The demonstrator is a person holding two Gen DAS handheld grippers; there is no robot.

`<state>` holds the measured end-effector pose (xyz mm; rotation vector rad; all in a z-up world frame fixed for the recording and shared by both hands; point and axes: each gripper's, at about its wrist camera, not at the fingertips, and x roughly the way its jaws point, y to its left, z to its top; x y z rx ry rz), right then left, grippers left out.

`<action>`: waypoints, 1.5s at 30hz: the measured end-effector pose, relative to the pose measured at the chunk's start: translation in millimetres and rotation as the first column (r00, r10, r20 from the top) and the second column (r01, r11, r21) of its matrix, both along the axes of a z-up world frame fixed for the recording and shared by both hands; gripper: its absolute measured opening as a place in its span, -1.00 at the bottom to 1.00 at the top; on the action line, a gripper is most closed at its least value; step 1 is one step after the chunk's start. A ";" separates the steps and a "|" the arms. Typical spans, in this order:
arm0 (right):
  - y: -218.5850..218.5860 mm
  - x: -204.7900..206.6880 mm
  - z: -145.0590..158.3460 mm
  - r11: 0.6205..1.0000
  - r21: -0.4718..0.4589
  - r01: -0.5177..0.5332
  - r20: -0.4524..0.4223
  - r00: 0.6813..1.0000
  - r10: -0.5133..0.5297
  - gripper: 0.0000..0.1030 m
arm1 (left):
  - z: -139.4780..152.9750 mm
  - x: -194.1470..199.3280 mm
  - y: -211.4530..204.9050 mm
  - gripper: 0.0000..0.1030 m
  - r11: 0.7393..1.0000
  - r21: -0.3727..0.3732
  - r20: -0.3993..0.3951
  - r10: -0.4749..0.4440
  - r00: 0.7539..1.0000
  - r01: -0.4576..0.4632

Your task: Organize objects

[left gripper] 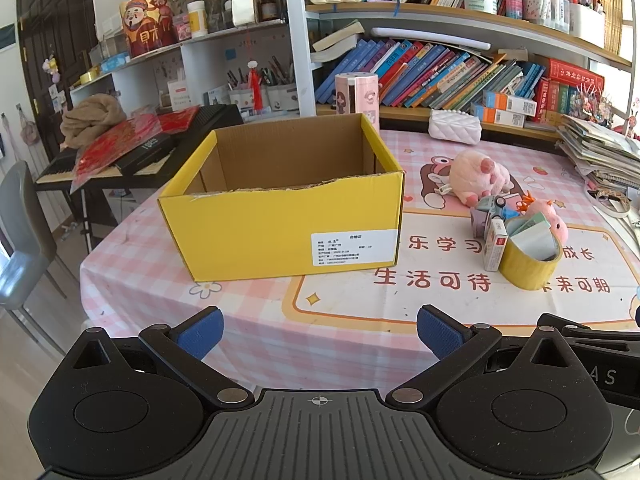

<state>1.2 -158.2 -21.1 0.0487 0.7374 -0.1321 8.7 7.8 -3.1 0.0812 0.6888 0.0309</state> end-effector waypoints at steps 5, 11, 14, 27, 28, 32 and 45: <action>0.2 0.1 -0.1 1.000 0.000 0.000 0.000 1.000 0.000 1.00 | 0.0 -0.5 -0.3 1.00 1.000 0.000 0.001 0.000 1.000 0.000; 0.6 0.4 -0.4 1.000 -0.001 0.000 0.000 1.000 0.000 1.00 | -0.1 -0.6 -0.3 1.00 1.000 0.000 0.001 0.000 1.000 0.000; 0.8 0.4 -0.4 1.000 -0.001 0.000 0.000 1.000 0.000 1.00 | -0.2 -0.6 -0.2 1.00 1.000 0.000 0.001 0.000 1.000 0.000; 1.9 0.5 0.1 1.000 -0.002 0.000 -0.001 1.000 0.000 1.00 | -0.3 -0.2 -0.1 1.00 1.000 0.000 0.001 0.000 1.000 0.000; 1.6 0.3 0.3 1.000 -0.002 0.000 0.000 1.000 0.000 1.00 | -0.1 -0.5 -0.5 1.00 1.000 0.000 0.001 0.000 1.000 0.000; 1.4 -0.1 0.8 1.000 -0.002 0.000 0.000 1.000 0.000 1.00 | -0.9 -0.4 1.4 1.00 1.000 0.000 0.004 0.000 1.000 0.000; 7.0 3.0 0.0 1.000 -0.007 0.001 0.000 1.000 -0.001 1.00 | -1.6 1.6 4.4 1.00 1.000 -0.003 0.004 -0.001 1.000 0.001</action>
